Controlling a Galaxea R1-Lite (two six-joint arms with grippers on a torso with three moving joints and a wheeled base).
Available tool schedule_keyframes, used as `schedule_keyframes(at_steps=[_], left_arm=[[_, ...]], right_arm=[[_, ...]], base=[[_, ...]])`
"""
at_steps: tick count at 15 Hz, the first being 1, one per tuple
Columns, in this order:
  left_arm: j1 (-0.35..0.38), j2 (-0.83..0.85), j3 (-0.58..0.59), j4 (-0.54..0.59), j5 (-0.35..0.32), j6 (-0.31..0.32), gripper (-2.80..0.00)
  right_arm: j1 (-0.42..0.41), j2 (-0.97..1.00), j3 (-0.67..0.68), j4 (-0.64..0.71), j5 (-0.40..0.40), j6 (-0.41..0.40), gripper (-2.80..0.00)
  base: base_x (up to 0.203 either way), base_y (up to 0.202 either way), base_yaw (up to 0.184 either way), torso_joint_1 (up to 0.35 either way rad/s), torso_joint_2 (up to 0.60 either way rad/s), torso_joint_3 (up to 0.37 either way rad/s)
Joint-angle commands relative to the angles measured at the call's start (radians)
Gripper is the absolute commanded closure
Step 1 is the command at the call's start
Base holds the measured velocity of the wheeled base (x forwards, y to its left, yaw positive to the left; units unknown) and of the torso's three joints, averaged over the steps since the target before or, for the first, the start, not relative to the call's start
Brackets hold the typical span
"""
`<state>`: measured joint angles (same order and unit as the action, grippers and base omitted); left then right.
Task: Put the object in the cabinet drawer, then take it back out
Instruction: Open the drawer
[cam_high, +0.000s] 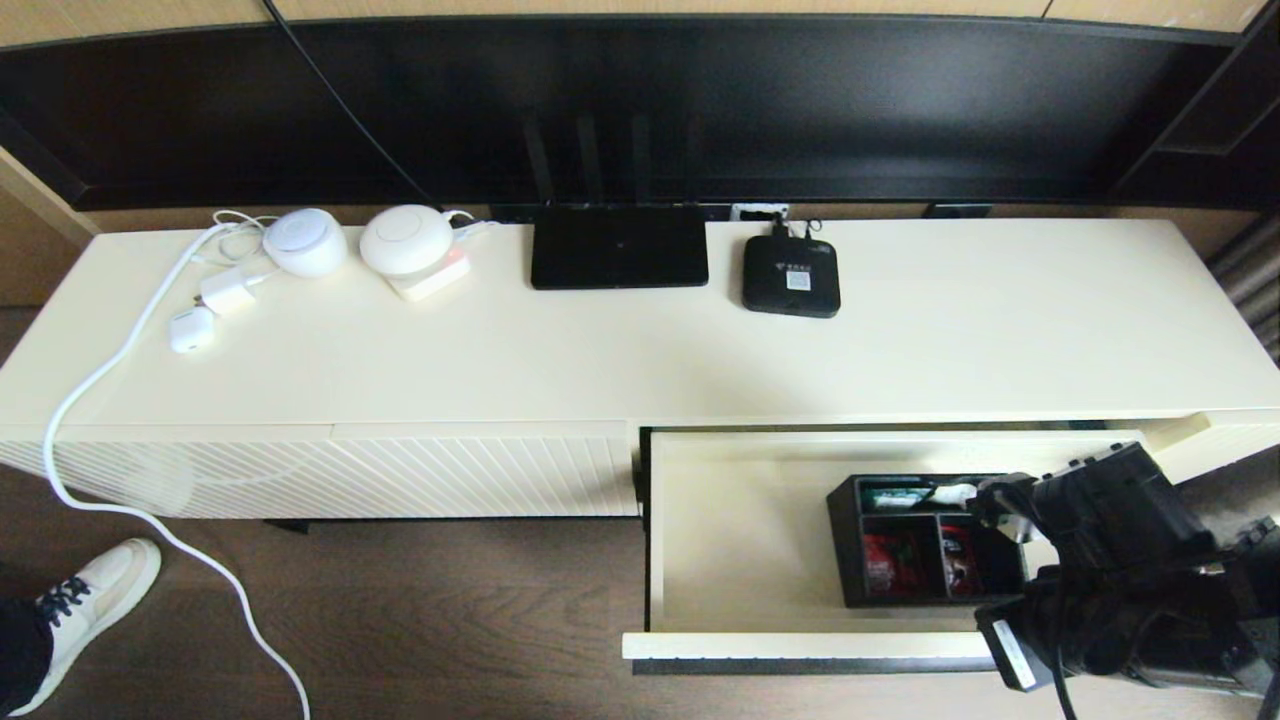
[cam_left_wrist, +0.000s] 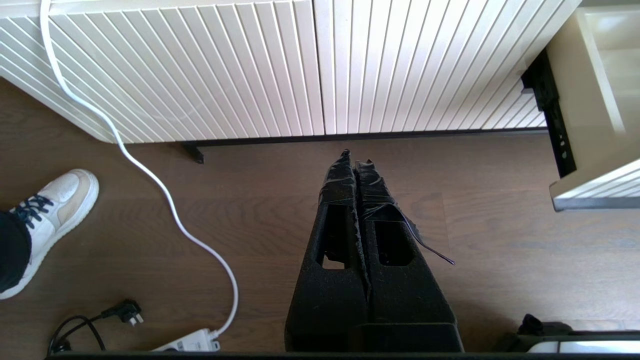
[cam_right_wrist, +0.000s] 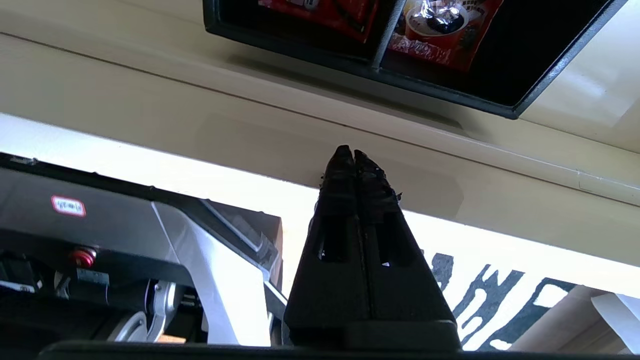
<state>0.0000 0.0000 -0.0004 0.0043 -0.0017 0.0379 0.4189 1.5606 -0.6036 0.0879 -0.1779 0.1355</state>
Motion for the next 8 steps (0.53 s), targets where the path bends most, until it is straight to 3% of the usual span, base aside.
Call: schedule_keyframes(at_steps=[1, 4, 8], left_arm=[[0.000, 0.000, -0.001, 0.000, 0.000, 0.000, 0.00], [0.000, 0.001, 0.000, 0.000, 0.000, 0.000, 0.00], [0.000, 0.000, -0.001, 0.000, 0.000, 0.000, 0.00]], right_arm=[[0.001, -0.004, 0.005, 0.003, 0.001, 0.000, 0.00], [-0.002, 0.001, 0.002, -0.053, -0.003, 0.000, 0.00], [-0.035, -0.025, -0.067, -0.120, -0.081, 0.002, 0.00]], base=[[0.000, 0.000, 0.000, 0.000, 0.00, 0.000], [0.000, 0.000, 0.000, 0.000, 0.00, 0.000], [0.000, 0.000, 0.000, 0.000, 0.00, 0.000]])
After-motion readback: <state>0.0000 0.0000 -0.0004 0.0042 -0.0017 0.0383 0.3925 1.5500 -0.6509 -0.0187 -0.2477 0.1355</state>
